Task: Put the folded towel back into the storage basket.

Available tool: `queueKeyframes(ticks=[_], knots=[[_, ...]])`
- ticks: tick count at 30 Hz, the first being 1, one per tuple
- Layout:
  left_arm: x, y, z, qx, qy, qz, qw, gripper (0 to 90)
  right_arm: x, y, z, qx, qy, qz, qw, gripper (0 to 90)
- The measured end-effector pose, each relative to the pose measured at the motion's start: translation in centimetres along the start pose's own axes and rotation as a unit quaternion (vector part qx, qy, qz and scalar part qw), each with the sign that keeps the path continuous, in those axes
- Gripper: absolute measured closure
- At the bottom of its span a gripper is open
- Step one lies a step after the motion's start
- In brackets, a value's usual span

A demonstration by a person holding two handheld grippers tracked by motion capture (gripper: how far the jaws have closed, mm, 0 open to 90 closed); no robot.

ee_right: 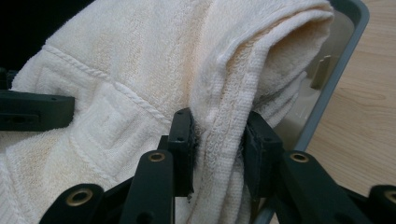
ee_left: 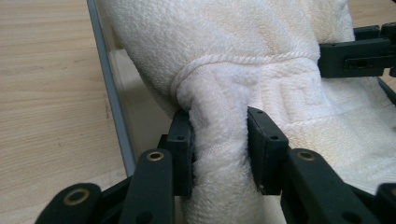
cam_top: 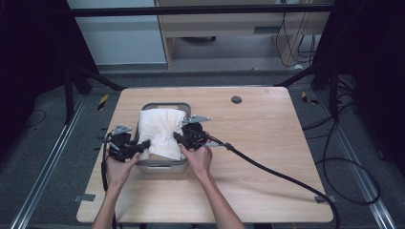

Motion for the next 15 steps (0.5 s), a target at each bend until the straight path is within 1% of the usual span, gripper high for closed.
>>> queueKeyframes(ticks=[6, 10, 13, 15], knots=[[-0.01, 0.38, 0.14, 0.011, 0.006, -0.007, 0.9999, 63.7, -0.02, 0.21, 0.32, 0.009, -0.004, 0.005, 0.9999, 67.4], [0.07, 0.58, 0.25, 0.018, 0.004, -0.012, 0.9998, 62.4, 0.03, 0.24, 0.4, 0.009, -0.007, 0.006, 0.9999, 66.7], [0.23, 0.74, 0.34, 0.024, 0.001, -0.017, 0.9996, 60.0, 0.03, 0.24, 0.44, 0.008, -0.011, 0.007, 0.9999, 66.4], [0.32, 0.81, 0.39, 0.027, 0.0, -0.021, 0.9994, 56.4, 0.04, 0.21, 0.45, 0.01, -0.012, 0.008, 0.9999, 65.6]])
Point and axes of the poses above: each handheld gripper's, and its own axes: y roughly forward along the jaws, z roughly out of its underside, x roughly to its left, the point moved 5 cm from there along y, roughly forward along the jaws, and after that the axes turned 8 degrees about z, right-handed, at the moved point
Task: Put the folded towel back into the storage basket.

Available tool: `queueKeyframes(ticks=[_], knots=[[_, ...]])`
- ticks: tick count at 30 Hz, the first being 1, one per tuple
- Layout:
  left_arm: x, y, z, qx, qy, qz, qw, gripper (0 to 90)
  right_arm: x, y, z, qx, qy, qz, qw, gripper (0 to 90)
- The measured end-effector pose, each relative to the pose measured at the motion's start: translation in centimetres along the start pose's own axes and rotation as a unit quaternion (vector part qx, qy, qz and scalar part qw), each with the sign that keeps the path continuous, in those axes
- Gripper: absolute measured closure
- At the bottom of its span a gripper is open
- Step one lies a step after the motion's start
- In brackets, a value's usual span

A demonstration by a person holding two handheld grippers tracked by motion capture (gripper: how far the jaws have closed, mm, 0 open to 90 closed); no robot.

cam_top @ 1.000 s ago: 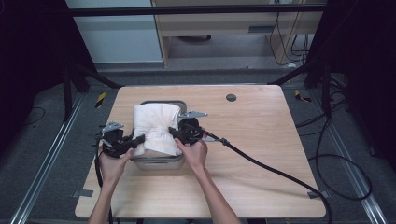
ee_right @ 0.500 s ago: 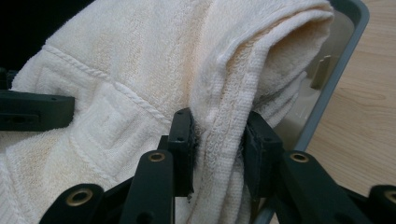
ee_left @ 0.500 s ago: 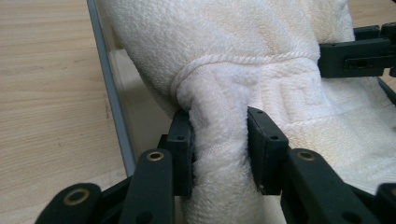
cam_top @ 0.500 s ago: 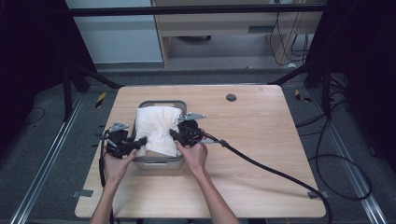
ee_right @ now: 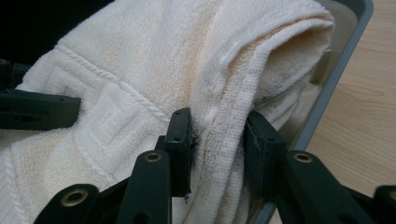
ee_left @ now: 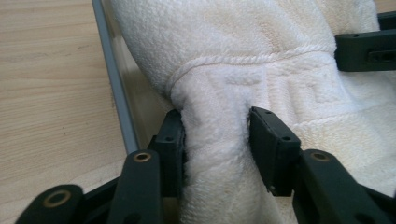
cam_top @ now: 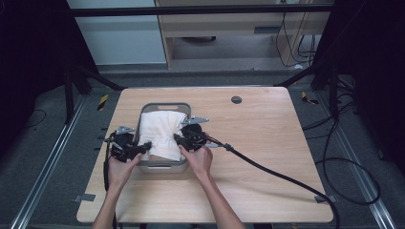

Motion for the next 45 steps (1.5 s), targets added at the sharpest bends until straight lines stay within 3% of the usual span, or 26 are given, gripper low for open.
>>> queueKeyframes(ticks=[8, 10, 18, 23, 30, 33, 40, 45], knots=[[-0.1, -0.2, -0.2, -0.007, 0.003, -0.003, 1.0, 48.4, -0.1, -0.4, -0.2, -0.008, -0.015, 0.008, 0.9998, 60.5], [-0.2, -0.7, -0.5, -0.023, 0.003, 0.002, 0.9997, 46.3, -0.2, -0.7, -0.5, -0.015, -0.02, 0.017, 0.9995, 58.4], [-0.9, -3.3, -1.7, -0.08, 0.012, 0.023, 0.9964, 44.2, -0.2, -2.9, -2.1, -0.055, -0.034, 0.01, 0.9979, 48.1], [-1.2, -4.2, -2.0, -0.096, 0.025, 0.022, 0.9948, 43.0, -0.4, -4.7, -3.1, -0.089, -0.07, 0.026, 0.9932, 37.1], [-1.6, -5.0, -2.0, -0.109, 0.031, 0.021, 0.9934, 40.1, -0.9, -6.9, -3.8, -0.104, -0.102, 0.04, 0.9885, 26.1], [-2.0, -5.2, -1.8, -0.111, 0.037, 0.023, 0.9929, 38.8, -1.7, -8.0, -3.7, -0.106, -0.082, 0.027, 0.9905, 22.8], [-3.1, -5.3, -1.2, -0.129, 0.052, 0.029, 0.9899, 36.6, -4.6, -10.6, -2.5, -0.119, -0.069, 0.029, 0.9901, 17.9], [-4.2, -5.0, -0.9, -0.126, 0.064, 0.033, 0.9894, 35.6, -7.1, -13.0, -1.2, -0.124, -0.063, 0.032, 0.9897, 15.9]])
Point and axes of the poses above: each handheld gripper's, and its own axes: y roughly forward along the jaws, z roughly out of its underside, x roughly to its left, the point moved 5 cm from there along y, roughly forward along the jaws, and after that the axes turned 8 degrees about z, right-handed, at the moved point
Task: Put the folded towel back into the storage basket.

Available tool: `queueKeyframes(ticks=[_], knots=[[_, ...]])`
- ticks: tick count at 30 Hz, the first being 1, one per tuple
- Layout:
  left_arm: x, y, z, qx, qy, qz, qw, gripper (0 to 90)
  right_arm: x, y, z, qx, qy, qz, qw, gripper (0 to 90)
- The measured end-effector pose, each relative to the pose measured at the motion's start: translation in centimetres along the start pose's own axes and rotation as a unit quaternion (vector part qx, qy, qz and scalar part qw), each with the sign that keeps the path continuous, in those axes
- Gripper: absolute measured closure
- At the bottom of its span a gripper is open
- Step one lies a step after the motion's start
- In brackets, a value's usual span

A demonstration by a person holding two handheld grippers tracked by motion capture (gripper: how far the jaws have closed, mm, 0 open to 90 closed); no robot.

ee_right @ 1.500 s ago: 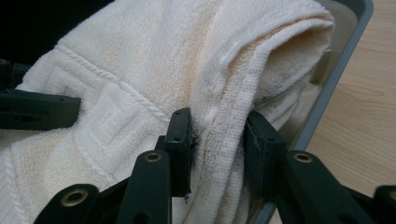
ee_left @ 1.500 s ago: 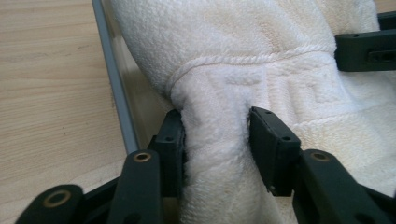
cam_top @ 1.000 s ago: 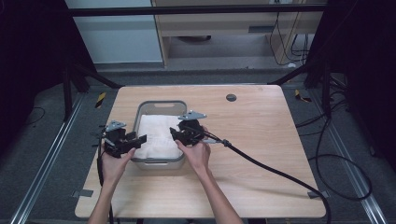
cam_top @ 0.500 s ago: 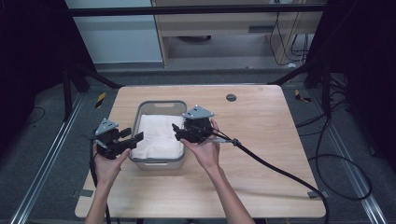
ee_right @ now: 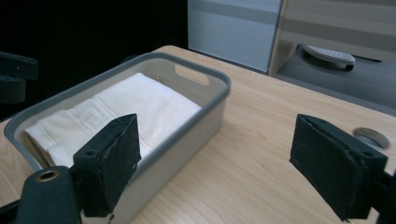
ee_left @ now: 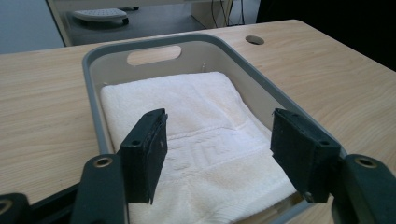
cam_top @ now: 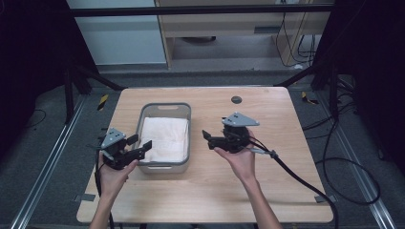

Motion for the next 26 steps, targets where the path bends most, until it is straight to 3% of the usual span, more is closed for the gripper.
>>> queueKeyframes(ticks=[11, 15, 26], knots=[[-2.0, 0.4, 1.8, 0.014, 0.029, 0.005, 0.9995, 31.3, -4.9, -4.5, 3.3, -0.005, 0.015, 0.009, 0.9998, 14.1], [-2.4, 0.0, 2.6, 0.016, 0.034, 0.005, 0.9993, 30.7, -6.6, -5.5, 5.5, 0.006, 0.002, 0.017, 0.9998, 12.8], [-3.3, -1.7, 5.0, 0.021, 0.046, 0.003, 0.9987, 31.0, -10.1, -7.7, 10.9, 0.044, 0.004, 0.028, 0.9986, 12.1]])
Point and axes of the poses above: each handheld gripper's, and its own axes: y roughly forward along the jaws, z roughly out of its underside, x roughly to its left, the point moved 5 cm from there along y, roughly forward along the jaws, and after that the axes turned 8 degrees about z, right-handed, at the moved point
